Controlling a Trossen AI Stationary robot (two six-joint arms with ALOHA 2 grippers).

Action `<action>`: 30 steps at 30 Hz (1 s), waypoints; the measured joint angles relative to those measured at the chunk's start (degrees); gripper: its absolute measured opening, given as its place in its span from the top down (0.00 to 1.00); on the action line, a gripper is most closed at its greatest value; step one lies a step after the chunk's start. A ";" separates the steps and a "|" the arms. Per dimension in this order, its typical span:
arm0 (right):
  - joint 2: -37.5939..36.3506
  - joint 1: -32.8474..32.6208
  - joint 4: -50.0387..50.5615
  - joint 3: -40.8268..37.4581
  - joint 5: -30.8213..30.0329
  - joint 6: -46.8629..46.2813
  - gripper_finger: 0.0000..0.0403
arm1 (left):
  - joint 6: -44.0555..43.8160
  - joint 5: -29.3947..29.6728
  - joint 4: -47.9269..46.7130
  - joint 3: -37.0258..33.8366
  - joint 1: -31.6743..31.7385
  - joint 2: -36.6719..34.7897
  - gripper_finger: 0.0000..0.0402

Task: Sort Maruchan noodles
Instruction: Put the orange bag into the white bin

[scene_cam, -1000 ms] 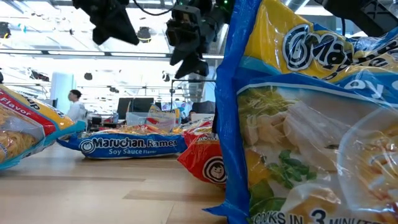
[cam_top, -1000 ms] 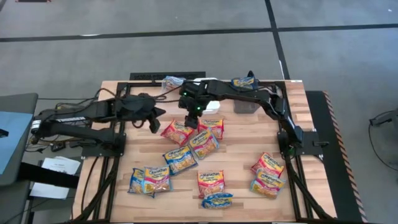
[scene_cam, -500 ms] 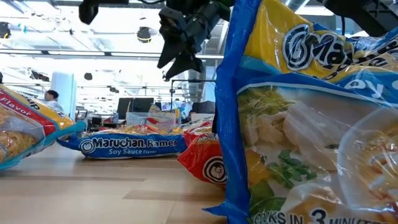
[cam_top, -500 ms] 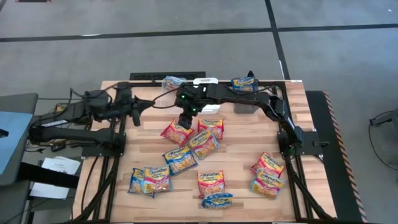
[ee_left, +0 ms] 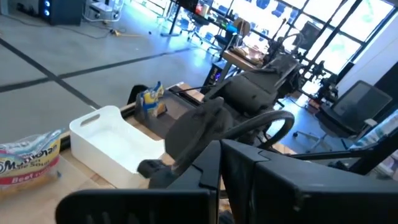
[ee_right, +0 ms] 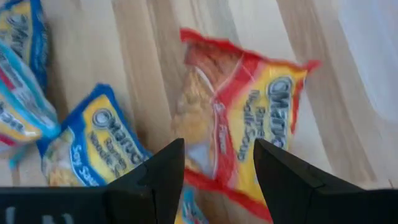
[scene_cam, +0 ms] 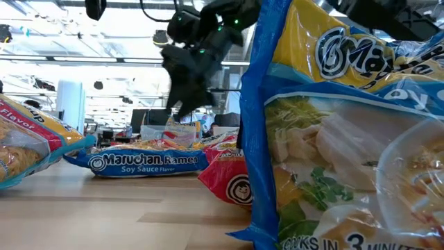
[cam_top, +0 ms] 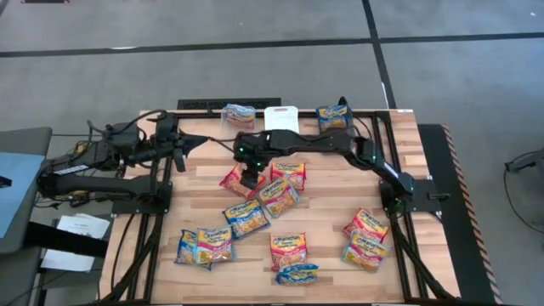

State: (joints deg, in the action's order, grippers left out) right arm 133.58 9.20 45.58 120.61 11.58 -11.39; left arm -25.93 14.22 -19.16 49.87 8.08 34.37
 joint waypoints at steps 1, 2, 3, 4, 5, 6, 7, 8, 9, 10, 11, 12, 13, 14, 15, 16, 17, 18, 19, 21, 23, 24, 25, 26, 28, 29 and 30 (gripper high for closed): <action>0.78 -0.21 -2.60 0.40 0.07 0.32 0.46 | 0.00 0.00 0.04 0.00 0.00 0.00 1.00; 1.25 -0.38 -3.17 0.29 -0.26 0.59 0.46 | 0.00 -0.04 -0.12 0.00 0.00 0.04 1.00; 1.41 -0.48 -1.87 0.13 -0.51 1.12 0.46 | -0.02 -0.06 -0.64 0.00 -0.05 0.14 1.00; 1.99 -0.66 -0.28 0.04 -1.31 1.80 0.46 | -0.09 -0.03 -1.07 0.00 -0.10 0.17 1.00; 2.95 -0.90 -2.06 0.18 -2.18 2.51 0.46 | -0.18 -0.04 -1.39 0.00 -0.09 0.20 1.00; 3.61 -1.09 -2.96 0.21 -2.76 3.09 0.46 | -0.20 -0.04 -1.71 0.00 -0.09 0.25 1.00; 3.88 -1.08 -2.15 0.06 -2.97 4.21 0.46 | -0.20 -0.09 -1.75 -0.02 -0.09 0.35 1.00; 4.07 -1.31 -0.45 -0.01 -3.21 5.56 0.46 | -0.22 -0.07 -1.90 -0.02 -0.11 0.33 1.00; 4.57 -1.53 -1.09 0.05 -3.34 6.78 0.46 | -0.22 -0.07 -2.11 -0.02 -0.11 0.24 1.00; 5.14 -1.78 -2.46 0.31 -3.98 7.96 0.46 | -0.17 -0.07 -2.24 -0.02 -0.11 0.23 1.00; 5.46 -2.01 -2.48 0.24 -5.52 9.15 0.46 | -0.02 -0.07 -2.35 -0.02 -0.15 0.24 1.00; 5.56 -2.38 -1.47 0.12 -6.90 10.53 0.46 | 0.02 -0.07 -2.36 -0.02 -0.15 0.24 1.00; 5.91 -2.81 -0.54 0.09 -8.35 11.76 0.46 | 0.03 -0.06 -2.35 -0.02 -0.15 0.24 1.00; 6.15 -3.11 -1.78 0.18 -9.20 12.88 0.46 | 0.11 -0.07 -2.37 -0.02 -0.15 0.25 1.00; 6.19 -3.36 -2.17 0.20 -10.35 13.95 0.46 | 0.13 -0.08 -2.45 -0.02 -0.15 0.28 1.00; 6.19 -3.67 -2.00 0.20 -11.34 14.88 0.46 | 0.13 -0.07 -2.54 -0.02 -0.15 0.28 1.00; 6.25 -3.91 -1.95 0.21 -12.28 15.89 0.46 | 0.15 -0.07 -2.52 -0.02 -0.15 0.24 1.00; 6.40 -4.16 -1.81 0.24 -13.08 16.46 0.46 | 0.15 -0.07 -2.43 -0.02 -0.15 0.24 1.00; 6.47 -4.31 -1.79 0.29 -13.27 17.05 0.46 | 0.17 -0.07 -2.46 -0.02 -0.15 0.24 1.00; 6.90 -4.60 -1.44 0.40 -13.27 17.26 0.46 | 0.17 -0.09 -2.57 -0.02 -0.15 0.26 1.00; 7.61 -4.65 -0.99 0.51 -13.25 17.25 0.46 | 0.17 -0.07 -3.03 -0.02 -0.15 0.24 1.00; 7.72 -4.61 -0.90 0.51 -13.23 17.19 0.46 | 0.17 -0.07 -3.35 -0.02 -0.15 0.24 1.00; 7.76 -4.70 -0.70 0.48 -13.23 16.92 0.46 | 0.17 -0.09 -3.67 -0.02 -0.15 0.24 1.00; 7.76 -4.77 -0.63 0.46 -13.23 16.57 0.47 | 0.17 -0.08 -4.12 -0.02 -0.15 0.26 1.00; 7.80 -4.78 -0.68 0.44 -13.14 15.99 0.51 | 0.17 -0.09 -4.72 -0.02 -0.15 0.26 1.00; 7.82 -4.78 -0.82 0.38 -13.02 15.95 0.55 | 0.19 -0.09 -4.66 -0.02 -0.13 0.26 1.00; 7.84 -4.78 -0.96 0.37 -13.00 15.95 0.59 | 0.20 -0.09 -4.64 -0.02 -0.13 0.26 1.00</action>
State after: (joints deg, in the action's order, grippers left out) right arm 141.42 4.43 44.62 120.99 -1.41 4.56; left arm -25.74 14.13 -23.79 49.84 7.94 34.63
